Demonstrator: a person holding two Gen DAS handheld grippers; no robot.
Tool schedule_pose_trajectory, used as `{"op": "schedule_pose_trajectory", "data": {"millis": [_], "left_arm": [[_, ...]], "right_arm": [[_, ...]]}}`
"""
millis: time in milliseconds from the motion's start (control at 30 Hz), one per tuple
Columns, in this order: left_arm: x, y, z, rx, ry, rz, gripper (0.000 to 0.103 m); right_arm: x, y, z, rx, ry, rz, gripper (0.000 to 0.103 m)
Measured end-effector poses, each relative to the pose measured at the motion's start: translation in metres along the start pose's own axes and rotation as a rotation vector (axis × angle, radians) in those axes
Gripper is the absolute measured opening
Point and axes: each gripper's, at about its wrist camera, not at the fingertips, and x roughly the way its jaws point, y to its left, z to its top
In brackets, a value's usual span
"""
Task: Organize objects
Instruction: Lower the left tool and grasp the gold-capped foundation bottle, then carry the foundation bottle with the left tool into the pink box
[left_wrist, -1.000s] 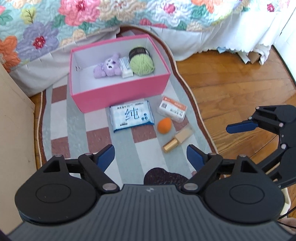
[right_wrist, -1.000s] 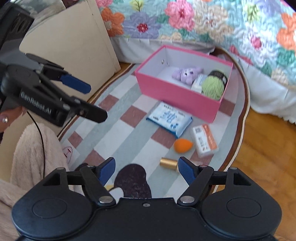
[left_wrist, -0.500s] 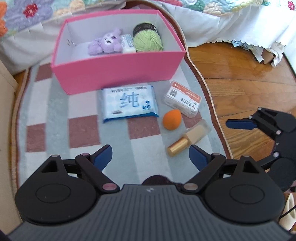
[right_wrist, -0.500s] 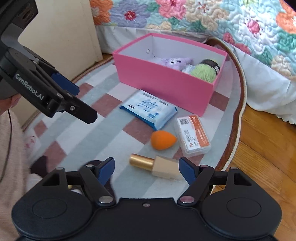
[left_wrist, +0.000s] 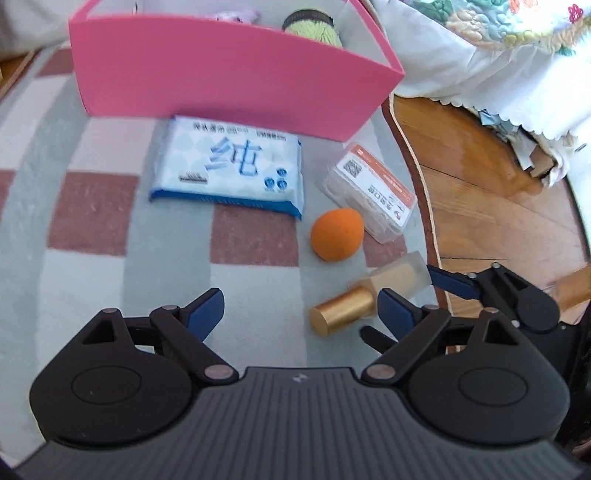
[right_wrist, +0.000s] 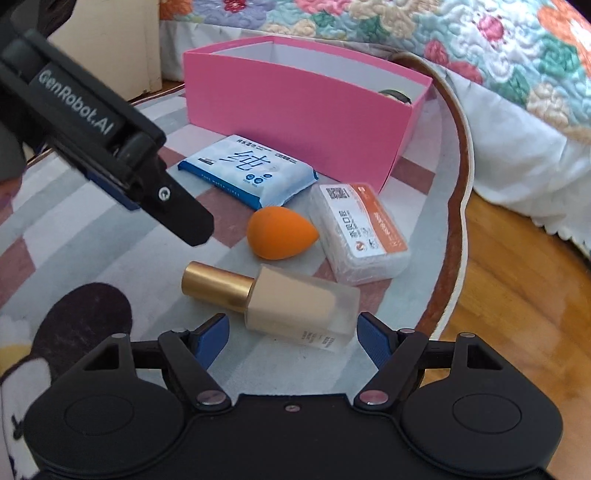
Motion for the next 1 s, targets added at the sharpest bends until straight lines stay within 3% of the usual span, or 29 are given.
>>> {"op": "schedule_pose_trajectory", "data": {"millis": [133, 200, 367, 400, 533, 800, 1000], "left_arm": [[0.015, -0.002, -0.011, 0.019, -0.009, -0.017, 0.085], [0.022, -0.002, -0.012, 0.011, -0.002, -0.048, 0.077], [0.027, -0.004, -0.012, 0.02, -0.007, -0.06, 0.04], [0.027, -0.004, -0.012, 0.012, 0.002, -0.077, 0.037], [0.02, -0.002, -0.018, 0.016, -0.002, -0.045, 0.036], [0.004, 0.021, -0.024, -0.089, 0.013, -0.019, 0.037], [-0.003, 0.017, -0.026, -0.043, 0.015, 0.006, 0.034]], "right_arm": [[0.009, 0.0, -0.004, 0.049, -0.016, -0.017, 0.08], [0.014, 0.0, -0.006, 0.075, -0.026, -0.008, 0.078], [0.013, -0.001, -0.006, 0.146, -0.043, -0.009, 0.07], [0.013, 0.001, -0.006, 0.151, -0.041, -0.014, 0.07], [0.013, 0.01, -0.003, 0.163, -0.036, -0.022, 0.07], [0.012, 0.035, 0.006, 0.167, -0.015, 0.015, 0.07], [0.011, 0.037, 0.008, 0.175, -0.013, 0.02, 0.07]]}}
